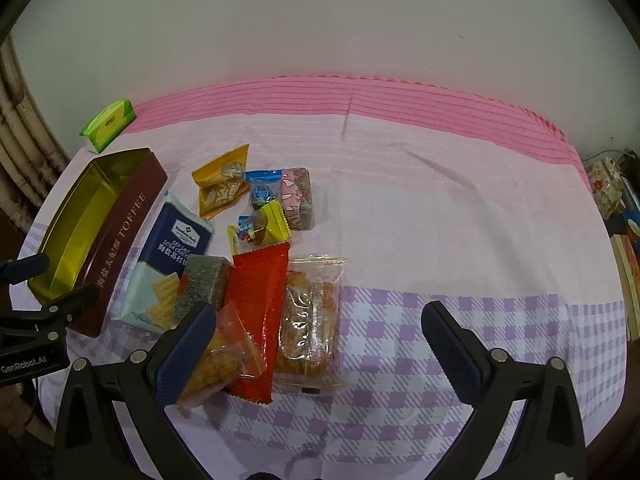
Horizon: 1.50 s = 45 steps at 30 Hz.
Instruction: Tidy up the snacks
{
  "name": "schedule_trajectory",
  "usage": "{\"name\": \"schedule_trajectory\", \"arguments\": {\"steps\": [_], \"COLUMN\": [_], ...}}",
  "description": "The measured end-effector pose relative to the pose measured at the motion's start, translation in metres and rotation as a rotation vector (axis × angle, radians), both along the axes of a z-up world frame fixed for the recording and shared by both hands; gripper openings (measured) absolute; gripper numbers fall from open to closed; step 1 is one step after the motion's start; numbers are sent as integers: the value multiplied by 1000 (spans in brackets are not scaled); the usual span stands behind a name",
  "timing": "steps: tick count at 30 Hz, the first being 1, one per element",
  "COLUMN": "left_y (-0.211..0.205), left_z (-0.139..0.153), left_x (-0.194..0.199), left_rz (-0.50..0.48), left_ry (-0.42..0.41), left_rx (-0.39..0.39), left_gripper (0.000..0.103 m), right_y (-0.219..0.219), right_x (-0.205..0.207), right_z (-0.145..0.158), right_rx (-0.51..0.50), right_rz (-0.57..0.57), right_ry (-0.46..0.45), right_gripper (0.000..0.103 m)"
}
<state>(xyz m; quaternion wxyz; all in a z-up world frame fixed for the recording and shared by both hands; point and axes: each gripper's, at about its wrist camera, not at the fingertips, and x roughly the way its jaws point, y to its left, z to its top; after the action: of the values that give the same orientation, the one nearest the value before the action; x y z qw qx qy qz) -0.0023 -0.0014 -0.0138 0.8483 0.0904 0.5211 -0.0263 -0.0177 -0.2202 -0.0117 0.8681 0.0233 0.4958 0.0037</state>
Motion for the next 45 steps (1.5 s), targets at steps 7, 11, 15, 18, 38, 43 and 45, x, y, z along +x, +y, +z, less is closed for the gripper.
{"name": "schedule_trajectory", "arguments": {"steps": [7, 11, 15, 18, 38, 43, 45], "left_y": [-4, -5, -6, -8, -24, -32, -35], "left_z": [-1, -2, -1, -1, -2, -10, -14], "left_x": [1, 2, 3, 4, 25, 39, 44], "left_rz": [-1, -3, -5, -9, -62, -80, -84], "left_ry": [0, 1, 4, 5, 43, 69, 79], "left_rx": [-11, -9, -12, -11, -106, -104, -101], "left_gripper": [89, 89, 89, 89, 70, 63, 59], "right_y": [-2, -2, -2, -5, -37, -44, -46], "right_x": [0, 0, 0, 0, -1, -2, -3], "right_z": [0, 0, -1, -1, -9, -9, -10], "right_rx": [2, 3, 5, 10, 61, 69, 71], "right_rz": [0, 0, -3, -8, -72, -86, -90], "right_ry": [0, 0, 1, 2, 0, -1, -1], "right_gripper": [102, 102, 102, 102, 102, 102, 102]}}
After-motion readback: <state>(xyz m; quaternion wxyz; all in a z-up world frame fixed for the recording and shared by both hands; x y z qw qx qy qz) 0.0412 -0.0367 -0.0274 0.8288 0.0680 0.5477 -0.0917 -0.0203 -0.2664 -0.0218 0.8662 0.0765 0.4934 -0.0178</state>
